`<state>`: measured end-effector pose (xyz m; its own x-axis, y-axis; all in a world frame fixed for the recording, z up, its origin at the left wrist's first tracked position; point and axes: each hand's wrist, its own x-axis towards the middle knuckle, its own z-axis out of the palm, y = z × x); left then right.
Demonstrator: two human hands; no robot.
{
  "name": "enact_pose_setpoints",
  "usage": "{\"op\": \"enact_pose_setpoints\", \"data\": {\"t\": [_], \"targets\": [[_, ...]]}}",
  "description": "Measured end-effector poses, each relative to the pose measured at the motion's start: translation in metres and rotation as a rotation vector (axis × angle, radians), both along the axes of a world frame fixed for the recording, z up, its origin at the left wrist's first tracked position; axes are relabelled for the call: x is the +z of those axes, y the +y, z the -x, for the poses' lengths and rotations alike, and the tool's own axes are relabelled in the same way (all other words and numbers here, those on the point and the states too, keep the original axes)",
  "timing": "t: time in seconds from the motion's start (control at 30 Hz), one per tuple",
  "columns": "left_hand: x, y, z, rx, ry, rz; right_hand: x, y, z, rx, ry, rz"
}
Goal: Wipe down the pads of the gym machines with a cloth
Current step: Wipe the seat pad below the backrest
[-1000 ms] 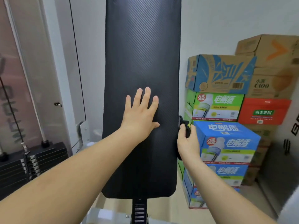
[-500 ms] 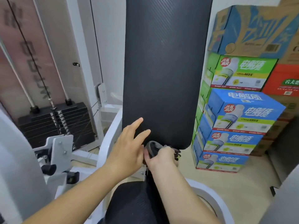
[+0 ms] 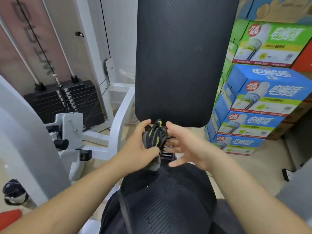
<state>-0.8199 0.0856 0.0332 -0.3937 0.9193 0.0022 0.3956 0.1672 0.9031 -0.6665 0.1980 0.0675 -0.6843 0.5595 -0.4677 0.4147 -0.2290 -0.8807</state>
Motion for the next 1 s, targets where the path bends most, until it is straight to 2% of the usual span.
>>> {"op": "enact_pose_setpoints", "data": {"t": [0.07,0.1,0.17,0.23,0.3,0.4,0.5,0.57,0.63,0.7,0.77,0.87,1.0], "targets": [[0.005,-0.006,0.001,0.054,-0.005,0.025,-0.012,0.009,-0.027,-0.092,-0.187,-0.442],[0.008,-0.01,0.002,0.06,0.045,0.012,-0.024,0.013,-0.04,-0.166,-0.226,-0.592],[0.012,-0.023,-0.002,-0.031,0.156,0.022,-0.05,0.017,-0.063,-0.211,-0.301,-0.68],[-0.001,-0.038,-0.019,-0.251,0.4,0.166,-0.079,0.016,-0.079,-0.166,-0.381,-0.663],[-0.023,-0.054,-0.045,-0.42,0.666,0.313,-0.106,0.013,-0.088,-0.161,-0.377,-0.612],[-0.042,-0.053,-0.055,-0.414,0.805,0.301,-0.129,0.009,-0.092,-0.238,-0.309,-0.598],[-0.063,-0.009,-0.03,-0.327,0.914,0.333,-0.138,0.01,-0.094,-0.308,-0.284,-0.599],[-0.073,0.028,-0.021,-0.275,0.921,0.443,-0.143,0.009,-0.098,-0.37,-0.252,-0.545],[-0.078,0.05,-0.031,-0.254,0.837,0.479,-0.147,0.008,-0.1,-0.461,-0.19,-0.423],[-0.076,0.05,-0.057,-0.295,0.78,0.417,-0.15,0.008,-0.103,-0.543,-0.134,-0.273],[-0.071,0.029,-0.085,-0.433,0.746,0.271,-0.151,0.011,-0.106,-0.59,-0.095,-0.148],[-0.067,0.021,-0.085,-0.565,0.691,0.174,-0.151,0.017,-0.111,-0.568,-0.069,-0.061],[-0.083,0.076,-0.055,-0.357,0.84,0.394,-0.154,0.016,-0.115,-0.461,-0.164,-0.111]]}}
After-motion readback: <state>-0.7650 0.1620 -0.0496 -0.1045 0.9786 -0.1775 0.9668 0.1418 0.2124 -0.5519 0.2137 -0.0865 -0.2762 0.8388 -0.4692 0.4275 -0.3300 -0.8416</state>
